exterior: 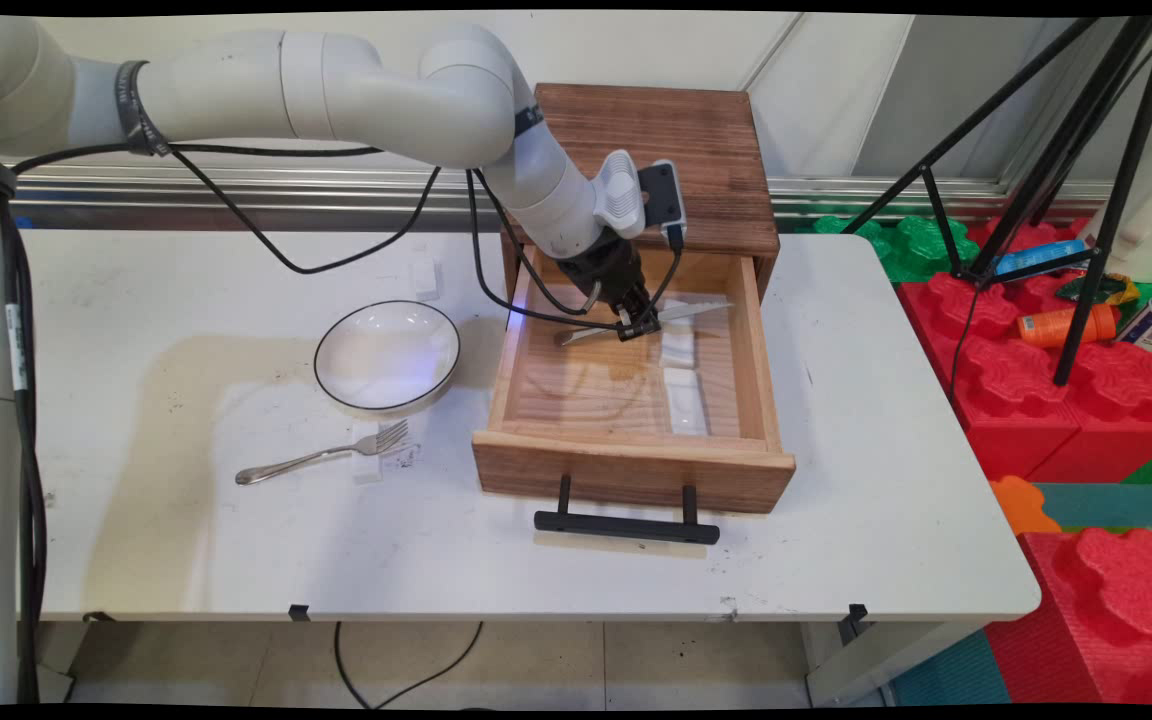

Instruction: Place the picked object into the drawer

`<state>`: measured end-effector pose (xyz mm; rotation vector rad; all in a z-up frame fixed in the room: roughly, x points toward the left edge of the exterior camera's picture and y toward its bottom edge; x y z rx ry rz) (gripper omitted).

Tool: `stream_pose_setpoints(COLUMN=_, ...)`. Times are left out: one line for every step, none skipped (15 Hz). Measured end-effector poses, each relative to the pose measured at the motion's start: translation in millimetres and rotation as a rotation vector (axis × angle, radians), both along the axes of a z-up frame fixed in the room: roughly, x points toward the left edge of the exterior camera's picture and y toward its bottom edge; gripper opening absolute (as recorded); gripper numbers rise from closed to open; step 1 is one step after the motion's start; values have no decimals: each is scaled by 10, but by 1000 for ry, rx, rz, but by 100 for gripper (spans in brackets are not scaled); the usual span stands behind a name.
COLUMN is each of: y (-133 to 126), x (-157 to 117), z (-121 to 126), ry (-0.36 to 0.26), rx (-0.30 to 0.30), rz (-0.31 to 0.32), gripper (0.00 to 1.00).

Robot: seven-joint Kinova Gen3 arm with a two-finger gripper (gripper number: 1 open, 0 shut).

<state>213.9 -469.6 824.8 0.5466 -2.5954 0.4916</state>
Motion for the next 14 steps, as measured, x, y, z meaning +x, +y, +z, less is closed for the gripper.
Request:
stream_pose_setpoints(y=-4, x=-6, z=-25, ry=-1, rx=4, rz=-1, gripper=0)
stream_pose_setpoints(y=-5, x=-7, z=-43, ry=-2, rx=7, rz=-2, gripper=0)
stream_pose_setpoints(y=-6, x=-10, z=-54, ry=-2, rx=9, rz=-2, gripper=0)
stream_pose_setpoints(y=-8, x=-15, z=-68, ry=-3, rx=12, rz=-2, gripper=0)
stream_pose_setpoints(y=-8, x=-18, z=-77, ry=-2, rx=14, rz=-3, gripper=0)
stream_pose_setpoints(y=-9, x=-23, z=-89, ry=-2, rx=16, rz=-3, gripper=0)
stream_pose_setpoints(y=-10, x=-25, z=-96, ry=-2, rx=18, rz=-2, gripper=0)
stream_pose_setpoints(y=-9, x=-28, z=-106, ry=-2, rx=20, rz=-2, gripper=100)
stream_pose_setpoints(y=-9, x=-30, z=-112, ry=-1, rx=22, rz=-2, gripper=100)
stream_pose_setpoints(y=-7, x=-34, z=-118, ry=-1, rx=23, rz=-2, gripper=100)
stream_pose_setpoints(y=-7, x=-37, z=-122, ry=-1, rx=24, rz=-2, gripper=100)
stream_pose_setpoints(y=-6, x=-41, z=-125, ry=0, rx=24, rz=-2, gripper=100)
stream_pose_setpoints(y=-4, x=-44, z=-127, ry=0, rx=23, rz=-1, gripper=100)
stream_pose_setpoints(y=0, x=-46, z=-120, ry=0, rx=21, rz=0, gripper=100)
